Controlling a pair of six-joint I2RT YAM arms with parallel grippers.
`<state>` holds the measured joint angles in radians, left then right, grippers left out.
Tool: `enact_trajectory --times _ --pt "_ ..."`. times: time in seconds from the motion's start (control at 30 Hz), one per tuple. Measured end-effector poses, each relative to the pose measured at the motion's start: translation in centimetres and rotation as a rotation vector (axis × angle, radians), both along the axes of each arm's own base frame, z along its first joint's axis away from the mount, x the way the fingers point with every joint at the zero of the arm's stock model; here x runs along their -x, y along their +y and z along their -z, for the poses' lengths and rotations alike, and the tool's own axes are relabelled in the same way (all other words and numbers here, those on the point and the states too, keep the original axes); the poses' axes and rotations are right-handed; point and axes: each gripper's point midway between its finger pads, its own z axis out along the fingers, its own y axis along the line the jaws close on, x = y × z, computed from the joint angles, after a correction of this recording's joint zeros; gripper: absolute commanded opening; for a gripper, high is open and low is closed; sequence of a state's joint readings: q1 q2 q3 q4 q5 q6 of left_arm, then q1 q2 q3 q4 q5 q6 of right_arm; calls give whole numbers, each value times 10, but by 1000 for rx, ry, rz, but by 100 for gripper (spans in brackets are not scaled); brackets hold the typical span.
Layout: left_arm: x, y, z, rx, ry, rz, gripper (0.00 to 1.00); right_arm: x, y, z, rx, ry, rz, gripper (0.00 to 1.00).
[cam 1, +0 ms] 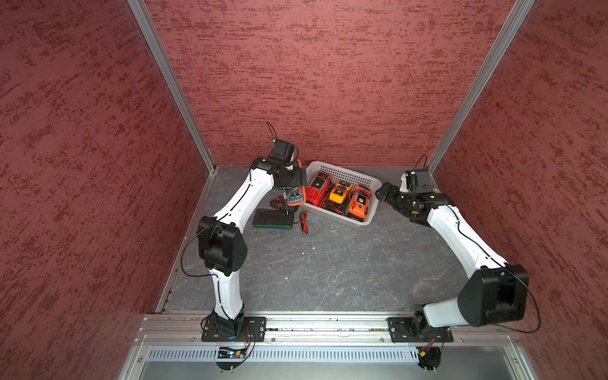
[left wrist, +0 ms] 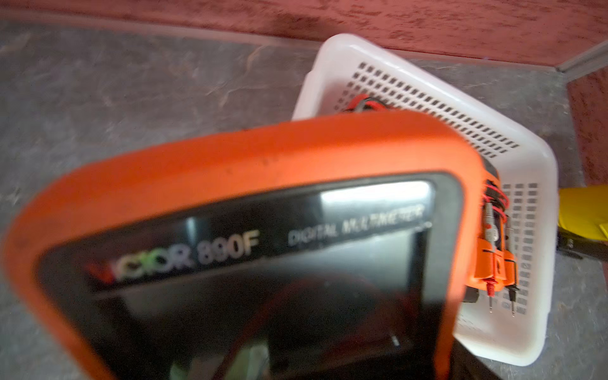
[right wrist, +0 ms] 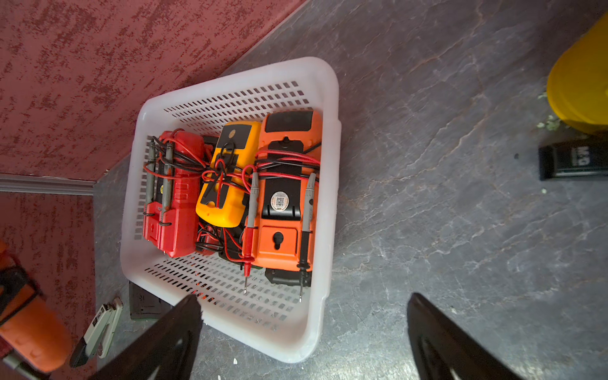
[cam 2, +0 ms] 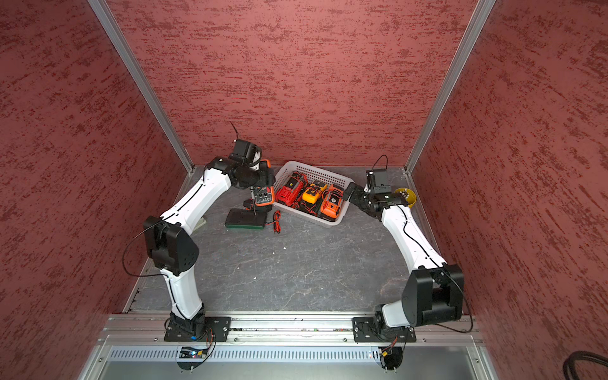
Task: Put the multimeter into the basket
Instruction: Place the multimeter in the basket.
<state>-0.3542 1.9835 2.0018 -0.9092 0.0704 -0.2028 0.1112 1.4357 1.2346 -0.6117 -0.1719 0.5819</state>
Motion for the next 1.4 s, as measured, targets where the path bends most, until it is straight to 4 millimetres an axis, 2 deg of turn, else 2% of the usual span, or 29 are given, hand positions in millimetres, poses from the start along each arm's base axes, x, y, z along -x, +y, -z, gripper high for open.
enact_trajectory --times 0.17,0.3,0.53,0.57,0.8,0.93,1.0,1.03,1.1,1.27,1.37,1.4 --pt "-36 -30 -2 -10 -79 165 2 0 3 -1 3 -8 -20 99" --pt "-54 -46 10 -29 -110 272 3 1 8 0 12 -7 -39 99" --pt "-64 -58 39 -67 -112 398 6 2 16 -5 19 -13 -62 99" --pt "-64 -59 43 -69 -109 410 10 2 17 -8 19 -19 -64 99" --pt "-67 -74 47 -37 -125 475 20 -2 20 -20 26 -44 -67 99" --pt "-67 -86 57 -19 -121 503 33 -3 19 -21 31 -45 -63 99" --pt "-66 -92 65 -18 -108 514 35 -2 19 -20 33 -42 -62 99" --pt "-65 -94 66 -18 -109 518 41 -2 19 -20 34 -40 -62 99" --pt "-64 -97 66 -19 -112 523 69 -2 18 -19 36 -37 -59 99" --pt "-64 -101 66 -24 -114 526 89 -1 18 -18 39 -32 -59 99" --pt "-64 -100 67 -35 -115 519 92 -2 18 -17 39 -31 -58 99" --pt "-64 -100 67 -39 -116 518 97 -2 18 -17 39 -30 -59 99"
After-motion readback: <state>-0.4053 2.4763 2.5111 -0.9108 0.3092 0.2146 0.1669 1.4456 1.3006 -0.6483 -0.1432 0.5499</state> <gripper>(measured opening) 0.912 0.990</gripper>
